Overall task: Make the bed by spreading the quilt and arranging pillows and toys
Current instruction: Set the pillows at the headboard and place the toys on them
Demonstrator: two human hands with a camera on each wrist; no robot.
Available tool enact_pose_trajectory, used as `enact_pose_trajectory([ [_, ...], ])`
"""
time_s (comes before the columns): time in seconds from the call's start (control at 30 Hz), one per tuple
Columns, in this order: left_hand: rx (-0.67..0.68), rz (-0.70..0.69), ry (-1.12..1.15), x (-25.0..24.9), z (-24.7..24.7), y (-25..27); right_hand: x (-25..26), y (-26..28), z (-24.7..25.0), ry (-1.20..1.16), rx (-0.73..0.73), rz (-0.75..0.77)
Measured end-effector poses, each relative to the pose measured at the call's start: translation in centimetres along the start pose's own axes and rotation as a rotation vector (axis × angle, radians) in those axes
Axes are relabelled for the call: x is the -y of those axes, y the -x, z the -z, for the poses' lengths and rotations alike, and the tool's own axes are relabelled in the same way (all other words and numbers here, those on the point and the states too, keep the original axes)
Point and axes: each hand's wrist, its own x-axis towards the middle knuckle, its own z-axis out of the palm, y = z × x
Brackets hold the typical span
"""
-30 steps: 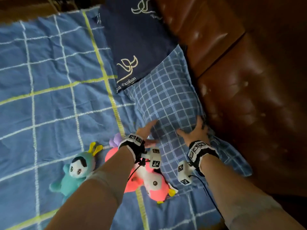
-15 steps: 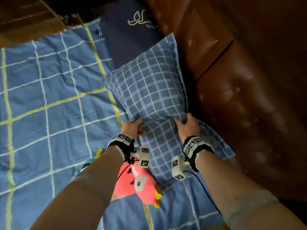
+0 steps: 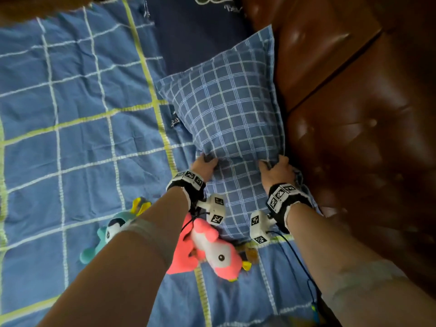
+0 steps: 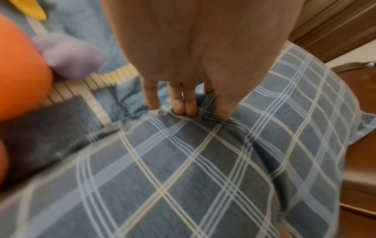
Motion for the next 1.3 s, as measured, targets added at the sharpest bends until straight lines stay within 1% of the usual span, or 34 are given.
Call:
enact_pose_trajectory([
  [0.03, -0.022, 0.012, -0.111, 0.1, 0.8, 0.9, 0.0, 0.4, 0.6, 0.018, -0.015, 0.042],
  [0.07, -0.020, 0.028, -0.114, 0.1, 1.1, 2.1, 0.3, 0.7, 1.4, 0.033, -0.037, 0.086],
  [0.13, 0.056, 0.038, 0.056, 0.1, 0.9, 3.8, 1.1, 1.2, 3.0, 0.052, -0.101, 0.161],
  [0.17, 0.082, 0.028, 0.126, 0.1, 0.1, 4.2, 1.5, 1.6, 3.9, 0.071, -0.138, 0.188],
  [0.2, 0.090, 0.038, 0.180, 0.1, -1.0, 4.6, 1.7, 2.1, 4.7, 0.103, -0.177, 0.217],
  [0.27, 0.149, 0.064, 0.265, 0.0, -3.1, 6.0, 1.6, 3.2, 6.1, 0.191, -0.239, 0.277],
  [0.3, 0.206, 0.079, 0.340, 0.3, -4.0, 6.6, 1.3, 3.6, 6.6, 0.229, -0.245, 0.292],
  [0.33, 0.254, 0.102, 0.367, 0.4, -4.6, 7.4, 0.7, 3.9, 6.9, 0.251, -0.221, 0.277],
  [0.4, 0.310, 0.124, 0.327, 0.8, -5.3, 8.2, -0.5, 4.3, 6.5, 0.210, -0.105, 0.161],
  [0.43, 0.300, 0.111, 0.305, 1.0, -5.3, 7.7, -0.9, 4.2, 6.0, 0.170, -0.060, 0.106],
  [0.47, 0.271, 0.117, 0.280, 1.4, -5.0, 7.0, -1.2, 4.0, 5.3, 0.131, -0.044, 0.085],
  [0.5, 0.238, 0.115, 0.269, 2.1, -4.9, 5.5, -1.3, 3.7, 4.7, 0.096, -0.052, 0.096],
  [0.53, 0.221, 0.147, 0.268, 2.3, -4.4, 4.7, -1.4, 3.2, 4.2, 0.068, -0.074, 0.126],
  [0.6, 0.213, 0.188, 0.336, 3.3, -4.0, 2.3, -1.7, 2.4, 3.6, 0.026, -0.104, 0.162],
  [0.63, 0.204, 0.172, 0.349, 3.6, -4.1, 1.2, -1.9, 2.1, 3.5, -0.006, -0.100, 0.164],
  [0.7, 0.146, 0.160, 0.360, 3.1, -4.9, 0.0, -2.3, 1.8, 3.8, -0.095, -0.061, 0.141],
  [0.77, 0.114, 0.112, 0.476, 1.4, -5.4, -0.3, -2.2, 1.4, 4.3, -0.200, -0.025, 0.115],
  [0.83, 0.065, 0.058, 0.598, -0.2, -5.0, -0.7, -1.6, 0.6, 4.7, -0.270, -0.018, 0.108],
  [0.87, 0.016, 0.045, 0.599, -0.8, -4.0, -0.7, -1.1, 0.2, 4.6, -0.287, -0.011, 0.108],
  [0.9, -0.045, 0.036, 0.560, -0.9, -3.1, -1.7, -0.4, -0.2, 4.3, -0.296, -0.004, 0.112],
  [0.97, -0.164, 0.010, 0.402, -1.7, -1.0, -3.3, 1.8, -1.6, 3.5, -0.324, 0.001, 0.118],
  [1.0, -0.182, -0.004, 0.339, -2.3, -0.2, -3.9, 3.0, -2.6, 3.1, -0.336, 0.000, 0.119],
  [1.07, -0.167, -0.049, 0.215, -4.1, 0.4, -4.5, 4.6, -4.7, 2.7, -0.330, -0.012, 0.109],
  [1.13, -0.151, -0.071, 0.104, -5.0, 0.1, -4.7, 4.8, -6.2, 2.2, -0.296, -0.028, 0.097],
  [1.2, -0.104, -0.103, 0.054, -4.2, -0.6, -4.4, 4.1, -5.9, 1.4, -0.241, -0.026, 0.078],
  [1.27, -0.053, -0.066, 0.016, -2.2, -1.3, -3.4, 3.4, -4.6, 0.7, -0.247, -0.001, 0.059],
  [1.3, -0.018, -0.022, 0.029, -1.4, -1.6, -2.4, 3.1, -4.0, 0.7, -0.265, 0.011, 0.054],
])
